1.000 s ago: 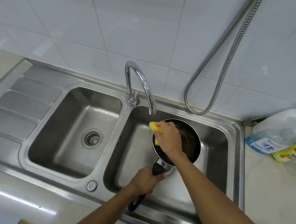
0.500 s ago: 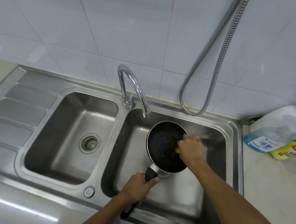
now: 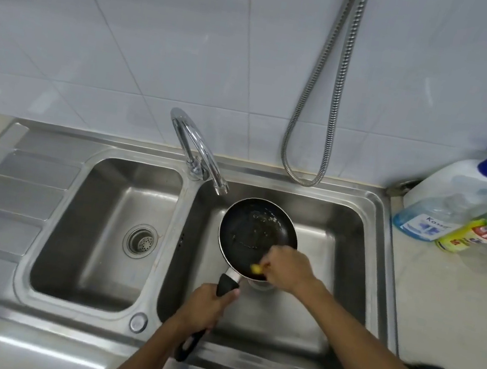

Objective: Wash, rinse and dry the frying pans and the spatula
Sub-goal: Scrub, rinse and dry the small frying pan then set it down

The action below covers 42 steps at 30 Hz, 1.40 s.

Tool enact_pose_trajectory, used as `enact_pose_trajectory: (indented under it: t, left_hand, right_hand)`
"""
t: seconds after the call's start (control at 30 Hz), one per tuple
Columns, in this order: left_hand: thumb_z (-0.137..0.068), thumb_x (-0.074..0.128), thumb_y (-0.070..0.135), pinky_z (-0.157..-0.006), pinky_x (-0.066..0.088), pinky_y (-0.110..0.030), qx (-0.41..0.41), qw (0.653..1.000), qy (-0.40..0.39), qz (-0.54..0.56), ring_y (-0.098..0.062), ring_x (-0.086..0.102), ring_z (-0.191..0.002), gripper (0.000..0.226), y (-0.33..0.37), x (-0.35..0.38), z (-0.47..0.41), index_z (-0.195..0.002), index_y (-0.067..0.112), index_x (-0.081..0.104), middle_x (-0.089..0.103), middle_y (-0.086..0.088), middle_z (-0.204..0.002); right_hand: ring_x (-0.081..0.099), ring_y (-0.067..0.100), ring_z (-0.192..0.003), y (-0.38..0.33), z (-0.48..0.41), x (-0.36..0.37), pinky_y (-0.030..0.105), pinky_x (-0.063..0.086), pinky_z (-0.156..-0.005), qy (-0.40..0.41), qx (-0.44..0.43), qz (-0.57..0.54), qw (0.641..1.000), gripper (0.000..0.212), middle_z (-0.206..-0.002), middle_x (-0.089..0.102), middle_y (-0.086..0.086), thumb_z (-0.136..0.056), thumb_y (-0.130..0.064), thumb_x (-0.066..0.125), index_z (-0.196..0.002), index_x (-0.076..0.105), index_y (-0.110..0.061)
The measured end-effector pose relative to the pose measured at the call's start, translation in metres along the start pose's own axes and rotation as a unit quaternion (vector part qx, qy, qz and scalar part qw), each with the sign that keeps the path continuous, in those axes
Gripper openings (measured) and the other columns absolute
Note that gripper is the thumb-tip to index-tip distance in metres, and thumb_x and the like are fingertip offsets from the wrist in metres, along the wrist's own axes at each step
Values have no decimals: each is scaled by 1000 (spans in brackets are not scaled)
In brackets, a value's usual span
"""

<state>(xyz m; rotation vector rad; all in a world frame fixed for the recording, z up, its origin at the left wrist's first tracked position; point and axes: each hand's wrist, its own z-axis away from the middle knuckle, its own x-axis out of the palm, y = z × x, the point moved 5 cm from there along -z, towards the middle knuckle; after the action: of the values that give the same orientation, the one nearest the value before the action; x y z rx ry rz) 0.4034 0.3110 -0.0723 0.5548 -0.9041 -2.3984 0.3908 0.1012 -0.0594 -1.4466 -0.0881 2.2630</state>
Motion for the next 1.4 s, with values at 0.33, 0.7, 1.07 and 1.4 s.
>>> enact_pose_trajectory:
  t: [0.33, 0.7, 1.07, 1.4]
  left_hand:
    - [-95, 63, 51, -54, 45, -30, -5, 993, -54, -108, -11, 49, -43, 46, 1, 21, 3, -64, 20, 50, 50, 6, -47]
    - [-95, 62, 50, -53, 44, -29, 0, 990, -64, -125, -9, 50, -48, 37, -9, 2, -4, -74, 21, 55, 52, 7, -54]
    - [-96, 58, 53, -54, 46, -30, 28, 991, -26, -130, -15, 53, -44, 43, 22, -2, -8, -73, 17, 57, 54, 4, -52]
    - [-95, 58, 53, -54, 38, -28, 58, 960, -9, -272, -12, 51, -56, 40, 7, 0, -8, -69, 24, 50, 54, 5, -65]
  right_hand:
    - [66, 33, -99, -15, -32, 0, 38, 53, -82, 170, 135, -264, 940, 25, -109, 72, 7, -96, -38, 59, -104, 74, -21]
    - [58, 29, -110, 42, -1, 35, 36, 52, -89, 20, 47, 98, 994, 24, -117, 63, 4, -92, -19, 58, -111, 73, -23]
    - [65, 14, -86, -39, -18, -2, 27, 49, -83, 177, 0, -329, 928, 14, -96, 70, 0, -90, -24, 73, -101, 79, -21]
    - [65, 34, -98, 53, -33, -11, 37, 55, -81, 89, 126, 17, 988, 18, -108, 68, 11, -87, -16, 64, -100, 76, -14]
